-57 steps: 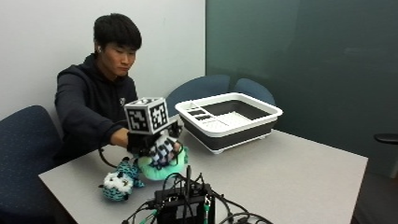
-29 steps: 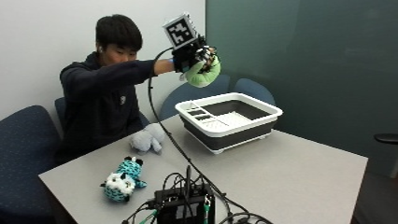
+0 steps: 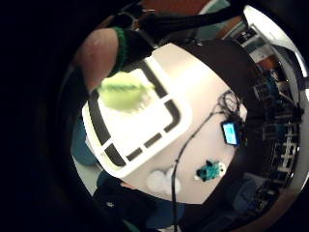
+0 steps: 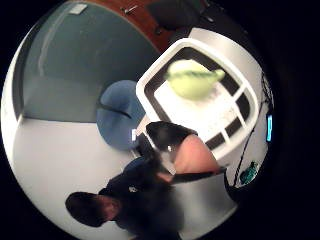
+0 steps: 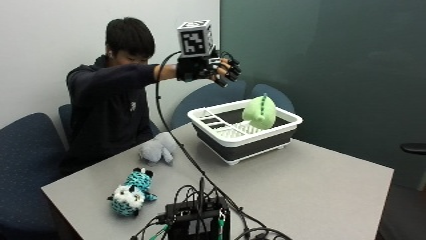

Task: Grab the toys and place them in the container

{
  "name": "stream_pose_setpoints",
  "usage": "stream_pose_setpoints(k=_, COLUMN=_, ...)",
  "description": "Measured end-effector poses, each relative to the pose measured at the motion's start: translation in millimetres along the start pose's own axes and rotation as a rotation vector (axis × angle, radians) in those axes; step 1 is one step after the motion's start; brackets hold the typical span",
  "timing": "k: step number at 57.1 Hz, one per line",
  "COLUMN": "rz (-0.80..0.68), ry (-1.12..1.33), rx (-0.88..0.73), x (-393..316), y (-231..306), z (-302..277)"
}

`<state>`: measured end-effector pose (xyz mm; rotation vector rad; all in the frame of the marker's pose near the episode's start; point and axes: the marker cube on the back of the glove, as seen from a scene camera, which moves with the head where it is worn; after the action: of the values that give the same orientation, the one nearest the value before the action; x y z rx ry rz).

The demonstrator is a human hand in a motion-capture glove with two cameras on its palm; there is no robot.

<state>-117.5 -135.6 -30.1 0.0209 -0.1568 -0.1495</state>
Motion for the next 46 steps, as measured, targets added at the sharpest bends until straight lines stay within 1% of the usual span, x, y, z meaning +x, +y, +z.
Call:
stream_pose_setpoints(k=3, rz=0.04, ry=-0.01, rx=-0.003, x=23.7, y=23.6, z=-4.0)
stream_pose_setpoints(k=7, rz=0.04, ry=0.112, rx=-0.013, x=52.3, y=68.6, z=6.0)
stream_pose_setpoints(k=10, rz=0.135, ry=0.19, rx=-0.048, x=81.0, y=100.6, z=16.2)
stream_pose_setpoints(k=12, rz=0.214, ry=0.207, rx=-0.084, x=108.8, y=112.5, z=18.5)
stream_pose_setpoints(k=16, rz=0.307, ry=0.257, rx=-0.15, x=164.6, y=130.9, z=30.6)
stream_pose_setpoints(k=19, rz=0.368, ry=0.272, rx=-0.193, x=194.3, y=146.3, z=53.5)
stream_pose_setpoints(k=23, rz=0.458, ry=0.261, rx=-0.258, x=232.7, y=173.1, z=103.4)
stream_pose_setpoints(k=28, rz=0.565, ry=0.22, rx=-0.311, x=256.7, y=204.0, z=162.8)
stream_pose_setpoints(k=31, rz=0.573, ry=0.233, rx=-0.267, x=269.4, y=207.0, z=176.2)
stream_pose_setpoints(k=35, rz=0.553, ry=0.248, rx=-0.137, x=275.6, y=207.8, z=182.6)
stream_pose_setpoints(k=46, rz=0.454, ry=0.14, rx=0.068, x=298.0, y=201.7, z=186.0)
